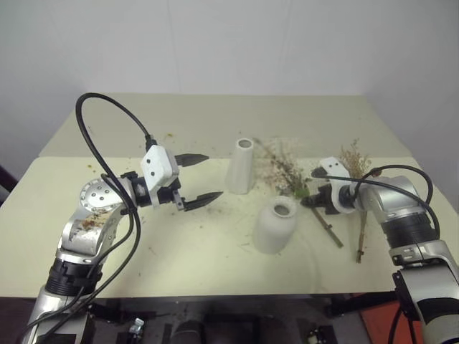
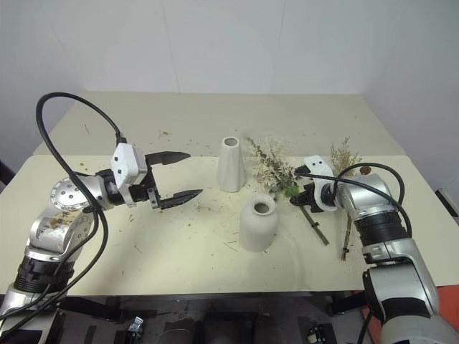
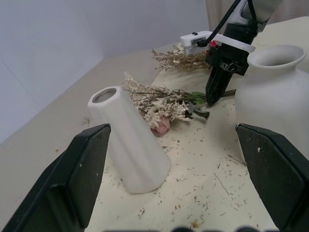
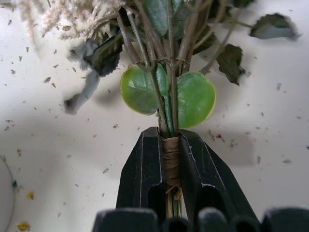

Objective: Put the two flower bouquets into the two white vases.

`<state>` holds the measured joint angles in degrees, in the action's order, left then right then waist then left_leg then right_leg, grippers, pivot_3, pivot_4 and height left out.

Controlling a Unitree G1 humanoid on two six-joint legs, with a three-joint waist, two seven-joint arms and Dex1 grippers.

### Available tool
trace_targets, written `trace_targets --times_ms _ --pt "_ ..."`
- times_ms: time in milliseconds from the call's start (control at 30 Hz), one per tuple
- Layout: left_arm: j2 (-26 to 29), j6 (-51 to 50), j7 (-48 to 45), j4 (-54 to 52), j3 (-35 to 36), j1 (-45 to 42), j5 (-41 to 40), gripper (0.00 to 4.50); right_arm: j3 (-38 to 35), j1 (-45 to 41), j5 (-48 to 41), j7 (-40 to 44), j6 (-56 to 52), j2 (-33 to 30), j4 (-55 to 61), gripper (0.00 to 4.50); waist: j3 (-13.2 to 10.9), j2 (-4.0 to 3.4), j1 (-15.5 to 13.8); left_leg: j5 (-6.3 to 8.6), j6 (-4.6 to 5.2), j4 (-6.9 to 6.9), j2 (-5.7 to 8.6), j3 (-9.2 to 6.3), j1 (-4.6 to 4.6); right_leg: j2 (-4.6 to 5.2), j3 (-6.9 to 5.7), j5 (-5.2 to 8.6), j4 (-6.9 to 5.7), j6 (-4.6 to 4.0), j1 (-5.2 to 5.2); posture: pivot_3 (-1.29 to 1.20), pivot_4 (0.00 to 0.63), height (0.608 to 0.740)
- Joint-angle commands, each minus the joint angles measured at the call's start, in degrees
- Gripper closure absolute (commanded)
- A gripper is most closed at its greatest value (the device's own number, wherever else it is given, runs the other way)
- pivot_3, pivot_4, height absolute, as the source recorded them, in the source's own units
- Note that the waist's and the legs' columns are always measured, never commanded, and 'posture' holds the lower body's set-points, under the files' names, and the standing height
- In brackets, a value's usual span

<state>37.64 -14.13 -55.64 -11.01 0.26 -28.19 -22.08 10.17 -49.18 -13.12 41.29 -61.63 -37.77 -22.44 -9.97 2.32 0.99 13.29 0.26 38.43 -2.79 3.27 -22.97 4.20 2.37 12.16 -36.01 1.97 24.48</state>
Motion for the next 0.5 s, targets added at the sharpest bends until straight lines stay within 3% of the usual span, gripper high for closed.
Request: trace_targets --times_ms 33,300,367,500 --pt "0.6 0.3 0.9 -1.6 1.6 -0.1 0.0 0.0 -4.5 -2.5 2.5 -4.4 5.4 -1.2 1.0 4.26 0.0 0.0 0.0 0.0 0.0 0.0 0.0 0.0 0.0 0.0 0.0 0.0 0.0 0.0 0.0 0.0 0.15 0.74" --pt "1.4 1.1 0.7 -0.1 2.4 -0.2 0.1 0.0 -15.7 -5.3 4.8 -19.5 32.1 3.6 5.6 4.26 0.0 -0.01 0.3 0.0 0.0 0.0 -0.01 0.02 -0.23 -0.02 0.03 -0.02 -0.04 0.01 0.29 0.0 0.15 0.74" --pt "1.5 1.3 0.6 0.6 2.5 -0.5 0.3 0.0 -17.0 -6.6 3.8 -18.9 40.3 5.7 4.5 4.26 0.0 -0.01 0.6 0.0 0.0 -0.02 -0.02 0.01 -0.25 -0.04 0.04 -0.02 -0.09 0.0 0.36 0.0 0.15 0.74" --pt "1.5 2.2 0.3 1.6 3.1 -1.1 0.1 0.0 -21.0 -12.7 -2.1 -16.7 46.4 11.2 -0.3 4.26 0.0 -0.01 1.4 -0.01 0.0 -0.02 -0.04 0.01 -0.31 -0.06 0.06 -0.07 -0.12 -0.03 0.43 0.0 0.15 0.74"
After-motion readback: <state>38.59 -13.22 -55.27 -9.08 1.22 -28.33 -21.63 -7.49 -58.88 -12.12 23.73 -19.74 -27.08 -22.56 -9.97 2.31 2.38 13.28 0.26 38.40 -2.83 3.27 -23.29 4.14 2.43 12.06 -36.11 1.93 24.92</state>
